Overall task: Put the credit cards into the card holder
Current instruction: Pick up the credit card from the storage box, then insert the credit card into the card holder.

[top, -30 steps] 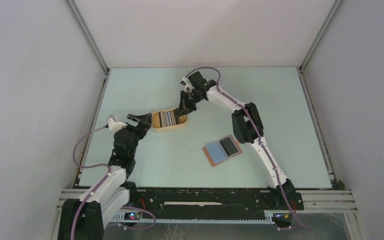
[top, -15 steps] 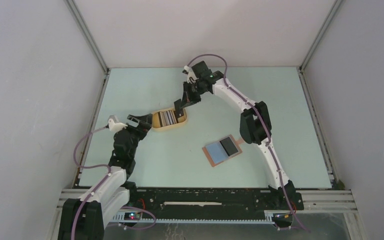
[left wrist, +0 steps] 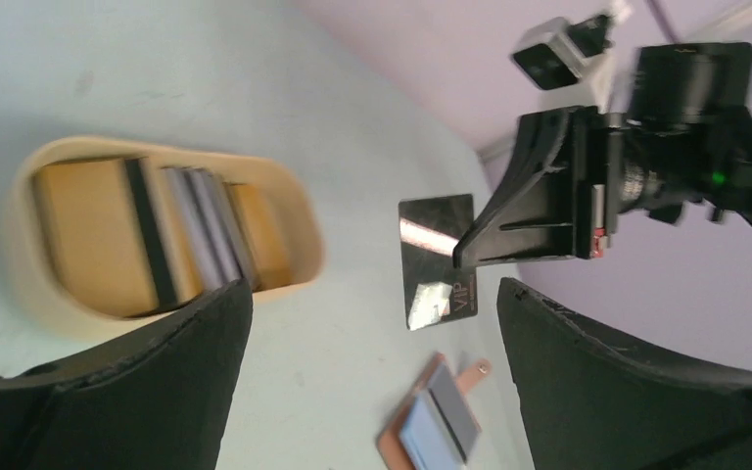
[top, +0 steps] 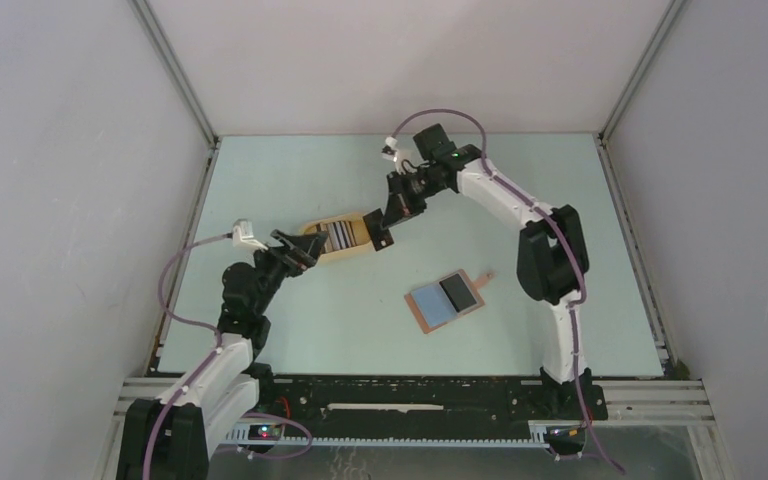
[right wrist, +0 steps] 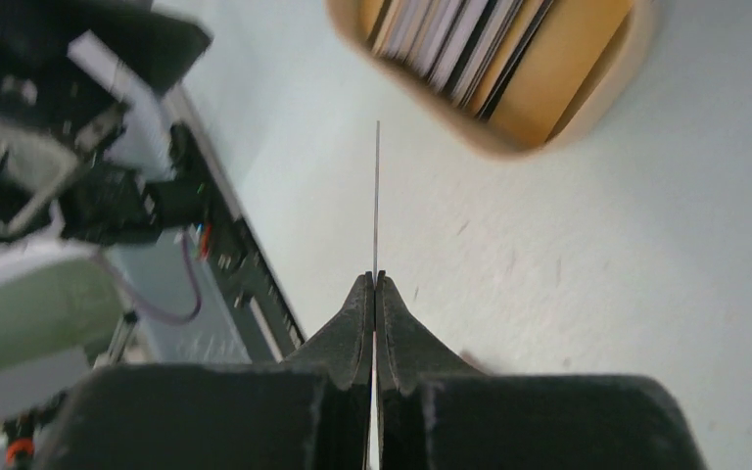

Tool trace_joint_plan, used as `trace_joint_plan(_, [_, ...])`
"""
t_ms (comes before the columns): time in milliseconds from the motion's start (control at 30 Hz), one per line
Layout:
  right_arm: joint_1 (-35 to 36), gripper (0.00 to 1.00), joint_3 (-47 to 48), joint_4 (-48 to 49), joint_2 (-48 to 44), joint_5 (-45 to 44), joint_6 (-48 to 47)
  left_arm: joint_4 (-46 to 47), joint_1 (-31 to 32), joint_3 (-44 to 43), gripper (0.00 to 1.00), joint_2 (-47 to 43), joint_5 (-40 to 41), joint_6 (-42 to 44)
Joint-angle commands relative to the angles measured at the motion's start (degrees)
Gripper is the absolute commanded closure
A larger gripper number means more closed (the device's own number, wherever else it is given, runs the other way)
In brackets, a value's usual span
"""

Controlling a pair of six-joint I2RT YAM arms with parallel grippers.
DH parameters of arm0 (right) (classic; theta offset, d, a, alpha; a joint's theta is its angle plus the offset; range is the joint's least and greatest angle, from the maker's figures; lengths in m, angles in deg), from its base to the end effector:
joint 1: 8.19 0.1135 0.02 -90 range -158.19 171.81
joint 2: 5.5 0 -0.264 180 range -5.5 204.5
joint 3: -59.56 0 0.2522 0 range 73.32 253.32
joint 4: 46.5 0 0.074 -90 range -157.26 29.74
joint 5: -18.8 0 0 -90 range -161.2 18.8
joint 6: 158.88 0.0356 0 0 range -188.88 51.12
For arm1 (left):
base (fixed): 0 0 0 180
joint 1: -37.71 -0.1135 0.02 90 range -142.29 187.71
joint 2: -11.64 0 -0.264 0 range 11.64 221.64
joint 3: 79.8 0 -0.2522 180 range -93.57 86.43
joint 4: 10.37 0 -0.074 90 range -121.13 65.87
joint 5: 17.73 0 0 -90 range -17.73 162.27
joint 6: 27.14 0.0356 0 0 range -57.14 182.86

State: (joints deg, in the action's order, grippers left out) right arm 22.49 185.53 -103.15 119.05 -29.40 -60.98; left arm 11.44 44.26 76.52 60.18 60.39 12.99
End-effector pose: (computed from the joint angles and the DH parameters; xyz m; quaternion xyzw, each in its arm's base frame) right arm 0.4000 0.2649 0.2546 -0.2806 0.8529 0.4135 0.1510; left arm 0.1807 -0.0281 0.1995 -0.2002 0.6971 -0.3897 0.5676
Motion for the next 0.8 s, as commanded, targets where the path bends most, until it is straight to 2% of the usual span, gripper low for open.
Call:
trace_joint_plan(0, [-3.60, 1.00, -9.67, 0.41, -13.60, 16.69, -13.94, 16.45, 0.61, 1.43, 0.01, -0.29, -14.58, 1.03])
trace_joint_plan(67, [-5.14, 1.00, -15.66, -0.49, -19.26, 19.71, -18.90, 22.19, 2.98, 1.91, 0.01, 1.21, -16.99, -0.24])
trace_joint_plan(200, [-9.96, 1.00, -27.20, -3.05, -28.35, 24.34, -25.93, 28.79, 11.89, 0.22, 0.01, 5.13, -18.27, 0.83])
trace_joint_plan(367, [-17.00, 1.00, -35.11, -9.59, -36.14, 30.22, -33.91, 39.28, 22.90, -2.35, 0.04, 12.01, -17.52, 1.72])
trace_joint_plan(467, [-19.82, 1.00, -40.68, -7.28, -40.86, 31.61, -34.98, 44.49, 27.47, -4.72, 0.05, 17.64, -16.93, 1.81])
trace_joint_plan(667, [-22.07, 1.00, -41.98, -6.74, -41.32, 36.35, -33.95, 45.00, 33.75, -11.98, 0.09, 28.52, -13.89, 2.81])
trace_joint_plan(767, [-21.98, 1.00, -41.98, -7.79, -40.19, 38.35, -35.22, 45.08, 35.38, -15.42, 0.15, 33.24, -13.65, 2.04])
